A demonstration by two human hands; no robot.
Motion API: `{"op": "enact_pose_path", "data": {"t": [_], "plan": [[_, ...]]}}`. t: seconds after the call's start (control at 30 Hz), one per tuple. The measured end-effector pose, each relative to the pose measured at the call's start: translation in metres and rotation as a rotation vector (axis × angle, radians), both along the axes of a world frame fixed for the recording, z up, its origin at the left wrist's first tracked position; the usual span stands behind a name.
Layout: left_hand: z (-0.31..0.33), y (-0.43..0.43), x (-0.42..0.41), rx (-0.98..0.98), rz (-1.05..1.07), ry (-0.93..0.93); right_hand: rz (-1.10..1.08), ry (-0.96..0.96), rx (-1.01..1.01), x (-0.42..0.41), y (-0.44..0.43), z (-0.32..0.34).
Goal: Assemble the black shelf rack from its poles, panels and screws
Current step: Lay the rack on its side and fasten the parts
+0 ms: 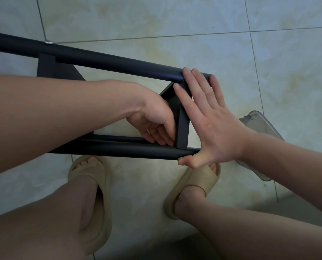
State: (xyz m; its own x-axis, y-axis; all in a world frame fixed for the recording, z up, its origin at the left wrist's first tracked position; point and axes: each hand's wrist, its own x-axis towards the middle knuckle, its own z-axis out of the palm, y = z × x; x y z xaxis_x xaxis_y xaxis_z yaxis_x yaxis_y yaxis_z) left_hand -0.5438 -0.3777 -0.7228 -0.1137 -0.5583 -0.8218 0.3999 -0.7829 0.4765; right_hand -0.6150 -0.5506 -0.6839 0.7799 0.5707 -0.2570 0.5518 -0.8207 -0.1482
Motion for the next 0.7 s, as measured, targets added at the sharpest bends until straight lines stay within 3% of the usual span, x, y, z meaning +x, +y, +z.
{"op": "enact_pose_path", "data": {"t": [0.23,0.7], "plan": [[-0.001,0.006,-0.001,-0.085,0.038,0.056,-0.004,0.005,0.003,0.000,0.000,0.000],[0.000,0.012,-0.015,-0.194,0.150,-0.035,0.003,-0.015,0.016,-0.002,0.001,-0.002]]}}
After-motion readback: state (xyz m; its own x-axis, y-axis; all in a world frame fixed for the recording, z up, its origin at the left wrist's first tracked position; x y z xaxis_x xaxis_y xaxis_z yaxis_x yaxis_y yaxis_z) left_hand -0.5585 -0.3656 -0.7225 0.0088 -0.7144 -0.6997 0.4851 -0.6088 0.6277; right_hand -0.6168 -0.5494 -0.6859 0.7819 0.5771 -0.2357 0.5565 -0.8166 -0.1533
